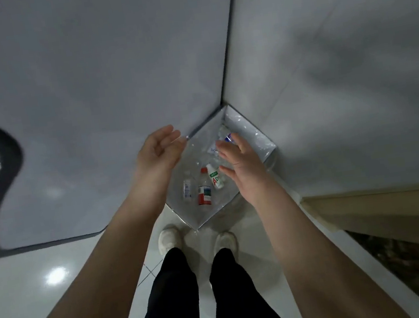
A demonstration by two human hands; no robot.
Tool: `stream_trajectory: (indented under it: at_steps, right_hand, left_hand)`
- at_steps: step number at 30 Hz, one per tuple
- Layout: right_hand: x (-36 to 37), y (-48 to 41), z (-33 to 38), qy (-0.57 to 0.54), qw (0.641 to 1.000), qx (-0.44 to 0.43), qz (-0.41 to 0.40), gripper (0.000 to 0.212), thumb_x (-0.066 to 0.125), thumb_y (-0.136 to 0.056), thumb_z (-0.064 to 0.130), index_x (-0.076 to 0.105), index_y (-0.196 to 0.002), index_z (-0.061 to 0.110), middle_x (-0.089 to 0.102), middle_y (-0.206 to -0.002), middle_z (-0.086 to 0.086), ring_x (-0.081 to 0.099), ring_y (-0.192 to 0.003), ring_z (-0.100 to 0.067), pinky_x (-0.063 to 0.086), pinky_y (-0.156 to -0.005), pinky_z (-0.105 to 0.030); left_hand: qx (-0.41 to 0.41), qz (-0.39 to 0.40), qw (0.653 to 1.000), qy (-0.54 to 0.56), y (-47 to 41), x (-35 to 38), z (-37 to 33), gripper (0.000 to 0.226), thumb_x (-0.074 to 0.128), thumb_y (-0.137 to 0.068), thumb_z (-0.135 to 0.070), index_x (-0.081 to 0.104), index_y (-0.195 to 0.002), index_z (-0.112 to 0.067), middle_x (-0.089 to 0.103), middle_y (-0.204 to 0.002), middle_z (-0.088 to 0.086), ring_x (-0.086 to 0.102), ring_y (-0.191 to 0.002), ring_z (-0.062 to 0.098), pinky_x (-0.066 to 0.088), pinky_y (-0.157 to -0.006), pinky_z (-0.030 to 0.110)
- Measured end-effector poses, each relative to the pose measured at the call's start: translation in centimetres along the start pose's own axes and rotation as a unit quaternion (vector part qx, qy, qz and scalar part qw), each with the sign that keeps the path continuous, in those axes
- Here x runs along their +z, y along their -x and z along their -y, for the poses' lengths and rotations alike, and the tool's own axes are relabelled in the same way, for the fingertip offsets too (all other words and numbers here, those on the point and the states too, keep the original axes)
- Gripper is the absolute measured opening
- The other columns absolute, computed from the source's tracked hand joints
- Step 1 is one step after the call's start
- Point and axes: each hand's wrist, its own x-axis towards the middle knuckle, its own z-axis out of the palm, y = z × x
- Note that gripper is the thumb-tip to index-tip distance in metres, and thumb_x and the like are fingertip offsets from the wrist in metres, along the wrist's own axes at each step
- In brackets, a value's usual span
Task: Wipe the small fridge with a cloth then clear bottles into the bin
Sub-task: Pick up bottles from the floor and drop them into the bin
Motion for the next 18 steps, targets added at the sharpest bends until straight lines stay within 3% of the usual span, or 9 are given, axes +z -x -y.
stream_trajectory:
  at_steps: [4, 11, 18]
  right_hand:
    - [1.5, 5.4, 4.8, 0.018, 0.999, -0.039, 0.023, 0.068, 0.061, -0.089, 0.024, 0.025, -0.146, 0.017, 0.040, -0.144, -0.004, 0.045, -0.121, -0.015, 0.038, -0.101, -0.035]
    - [6.3, 14.7, 9.5, 0.044, 0.987, -0.139, 0.069, 0.058, 0.057, -0.092, 0.021, 0.030, -0.143, 0.015, 0.041, -0.143, -0.003, 0.044, -0.124, -0.014, 0.035, -0.107, -0.041]
    - [11.7, 23.3, 9.9, 0.068, 0.970, -0.214, 0.094, 0.060, 0.060, -0.090, 0.024, 0.032, -0.142, 0.017, 0.046, -0.139, -0.002, 0.051, -0.116, -0.012, 0.041, -0.102, -0.038]
  left_hand:
    - [0.042, -0.006, 0.999, 0.032, 5.0, -0.8, -4.9, 0.031, 0.065, -0.085, -0.012, 0.055, -0.114, -0.017, 0.062, -0.113, 0.000, 0.062, -0.094, 0.001, 0.049, -0.086, 0.022]
    - [0.114, -0.005, 0.993, 0.037, 12.4, -4.8, -11.3, 0.028, 0.060, -0.088, -0.010, 0.054, -0.115, -0.016, 0.061, -0.114, 0.000, 0.058, -0.108, 0.009, 0.043, -0.102, 0.033]
    - [0.189, -0.016, 0.980, 0.056, 19.8, -11.2, -15.8, 0.027, 0.060, -0.089, -0.012, 0.054, -0.114, -0.016, 0.061, -0.109, -0.004, 0.058, -0.104, 0.006, 0.046, -0.096, 0.027]
